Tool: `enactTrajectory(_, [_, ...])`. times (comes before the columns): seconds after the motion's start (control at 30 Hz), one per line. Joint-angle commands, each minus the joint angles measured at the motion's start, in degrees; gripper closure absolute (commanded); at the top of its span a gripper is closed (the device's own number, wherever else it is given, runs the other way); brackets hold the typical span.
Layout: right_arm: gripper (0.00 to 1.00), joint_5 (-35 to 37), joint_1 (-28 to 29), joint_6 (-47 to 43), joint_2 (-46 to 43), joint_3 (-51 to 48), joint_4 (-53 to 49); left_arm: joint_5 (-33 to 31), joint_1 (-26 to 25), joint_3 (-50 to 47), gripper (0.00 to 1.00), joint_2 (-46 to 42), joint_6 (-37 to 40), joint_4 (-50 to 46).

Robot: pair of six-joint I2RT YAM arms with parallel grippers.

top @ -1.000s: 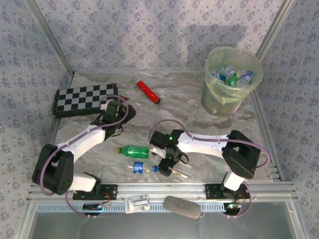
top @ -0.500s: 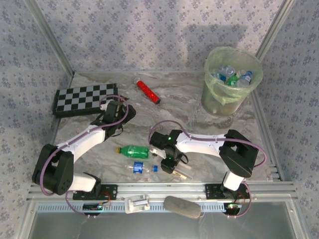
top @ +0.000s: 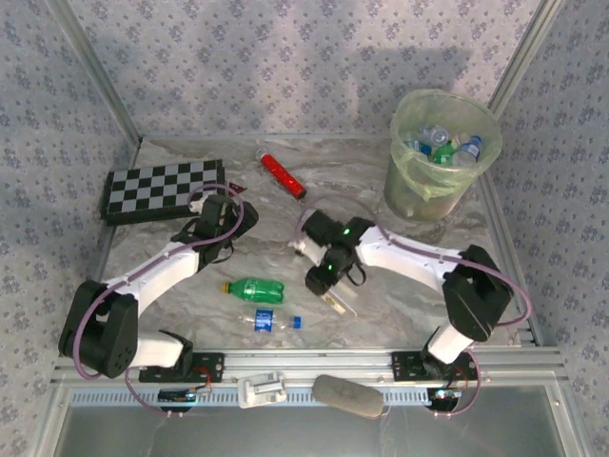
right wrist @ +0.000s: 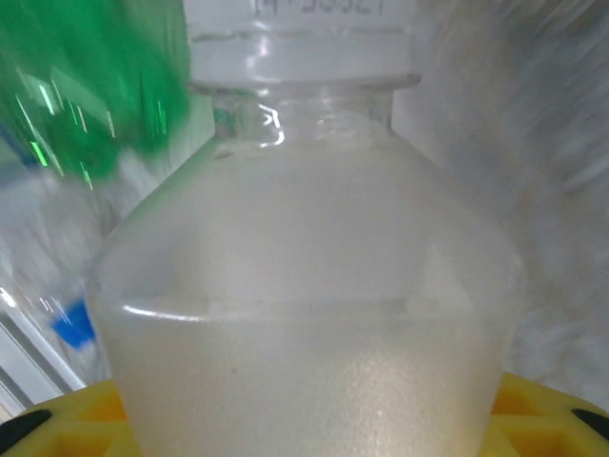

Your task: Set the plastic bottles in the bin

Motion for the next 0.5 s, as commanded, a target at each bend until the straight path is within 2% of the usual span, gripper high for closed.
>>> enactTrajectory(0.0, [0.50,-5.38,-5.00,-1.92,-3.76,4.97,5.34,-0.51,0.39,-0.95,0.00,-1.48,0.76,1.29])
enactTrajectory(0.17, [0.51,-8.10,-13.19,-2.15,-5.18,12.40,12.11,1.46,0.30,-0.87,0.00,-1.18,1.62,3.18])
enactTrajectory(0.47, [0.50,-2.17,-21.01,-1.71,-8.50,20.72,24.26,3.70,-1.41,0.66,0.00,-0.21,4.30,5.99])
